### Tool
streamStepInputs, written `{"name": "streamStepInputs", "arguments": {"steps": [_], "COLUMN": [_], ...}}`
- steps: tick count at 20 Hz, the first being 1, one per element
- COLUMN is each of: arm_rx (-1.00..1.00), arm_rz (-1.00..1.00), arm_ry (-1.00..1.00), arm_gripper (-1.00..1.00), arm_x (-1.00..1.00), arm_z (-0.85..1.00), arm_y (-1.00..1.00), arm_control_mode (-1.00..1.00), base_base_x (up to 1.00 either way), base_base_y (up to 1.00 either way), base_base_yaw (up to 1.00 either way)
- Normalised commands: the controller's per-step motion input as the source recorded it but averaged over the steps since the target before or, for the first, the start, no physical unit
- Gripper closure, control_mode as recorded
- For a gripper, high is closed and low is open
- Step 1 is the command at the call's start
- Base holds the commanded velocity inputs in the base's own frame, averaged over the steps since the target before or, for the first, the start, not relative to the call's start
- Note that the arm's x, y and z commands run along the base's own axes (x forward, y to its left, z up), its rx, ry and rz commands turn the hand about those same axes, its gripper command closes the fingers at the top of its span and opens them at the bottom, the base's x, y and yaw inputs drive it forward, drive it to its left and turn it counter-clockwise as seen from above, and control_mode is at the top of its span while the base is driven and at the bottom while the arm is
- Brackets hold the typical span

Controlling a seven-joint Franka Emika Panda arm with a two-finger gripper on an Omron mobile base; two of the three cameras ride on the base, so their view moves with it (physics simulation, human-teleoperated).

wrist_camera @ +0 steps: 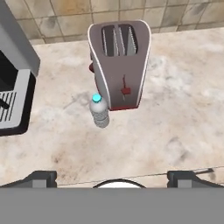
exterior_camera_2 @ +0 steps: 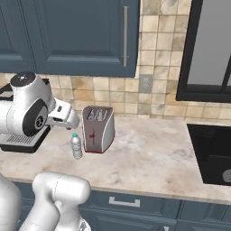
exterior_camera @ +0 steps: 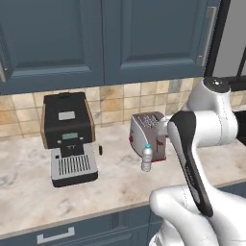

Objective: Place the drinks on the dining counter in a tight cluster.

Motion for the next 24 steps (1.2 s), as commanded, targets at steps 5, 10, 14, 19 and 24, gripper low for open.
{"name": "streamStepInputs", "arguments": {"steps": [5,10,14,19,24], "arm_rx": [0.02,0.00,-0.03,-0.01,0.00], "arm_rz": [0.14,0.10,0.01,0.00,-0.01], "arm_ry": [-0.03,0.09,0.15,0.09,0.00], "arm_gripper": [-1.00,-1.00,-1.00,-1.00,-1.00], "arm_x": [0.02,0.13,0.36,0.46,0.24], "arm_z": [-0.52,-0.07,0.00,0.00,-0.03], "arm_y": [0.06,0.19,0.27,0.05,0.00], "arm_control_mode": [-1.00,-1.00,-1.00,-1.00,-1.00], "base_base_x": [0.00,0.00,0.00,0.00,0.00], "base_base_y": [0.00,0.00,0.00,0.00,0.00], "base_base_yaw": [0.00,0.00,0.00,0.00,0.00]}}
